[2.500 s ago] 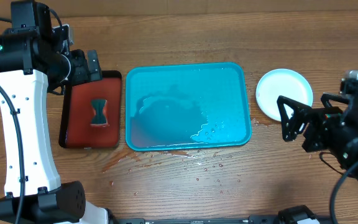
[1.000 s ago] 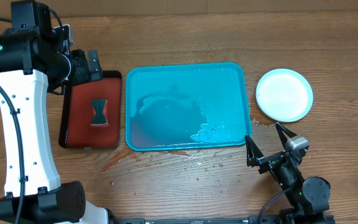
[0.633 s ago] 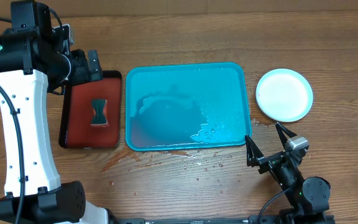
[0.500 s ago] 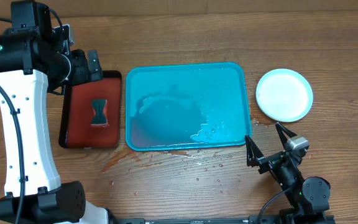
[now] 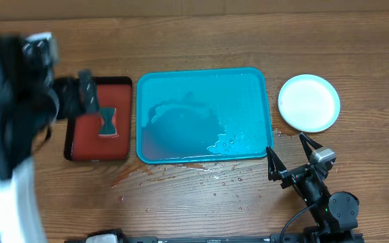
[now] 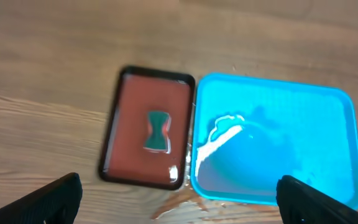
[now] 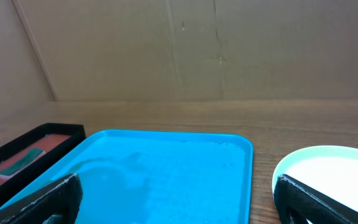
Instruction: Clean dirty plates on tray and stack at the side
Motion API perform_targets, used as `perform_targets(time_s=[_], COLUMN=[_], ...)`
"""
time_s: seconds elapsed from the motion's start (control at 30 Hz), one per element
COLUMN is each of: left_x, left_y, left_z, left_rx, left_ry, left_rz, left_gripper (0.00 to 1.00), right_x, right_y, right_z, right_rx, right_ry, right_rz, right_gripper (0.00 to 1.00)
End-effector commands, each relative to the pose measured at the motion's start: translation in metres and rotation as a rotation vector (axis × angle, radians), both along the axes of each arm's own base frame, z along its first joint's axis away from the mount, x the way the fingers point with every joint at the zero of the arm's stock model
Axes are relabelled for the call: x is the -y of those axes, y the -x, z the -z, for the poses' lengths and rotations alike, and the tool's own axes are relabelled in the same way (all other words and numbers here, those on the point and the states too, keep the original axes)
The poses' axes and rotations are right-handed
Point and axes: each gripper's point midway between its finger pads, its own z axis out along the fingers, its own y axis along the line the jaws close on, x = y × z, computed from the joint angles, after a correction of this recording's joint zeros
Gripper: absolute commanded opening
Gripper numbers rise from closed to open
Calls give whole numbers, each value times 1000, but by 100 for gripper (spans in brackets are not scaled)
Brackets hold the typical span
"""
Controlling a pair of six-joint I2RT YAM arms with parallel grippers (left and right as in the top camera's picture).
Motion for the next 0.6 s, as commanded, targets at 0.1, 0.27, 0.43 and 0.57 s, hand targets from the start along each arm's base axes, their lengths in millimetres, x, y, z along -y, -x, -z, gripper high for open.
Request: perform_targets(time_s=[0.1,0.27,0.43,0.57], left_x=[-7,0,17,34], left_y=[63,83,77,72], left_z=[-51,-54,-31,2], left_rx=[243,389,543,692], left_ry=[-106,-101,-65,-111], left_rz=[-36,-21,67,198], left_gripper=[100,100,100,100], right_x=[1,1,1,1], right_y=[0,0,0,0], right_z=[1,1,1,1], right_rx=[10,10,10,10], right_ry=[-1,-1,-1,-1], right_rz=[2,2,2,2], right_gripper=[100,100,100,100])
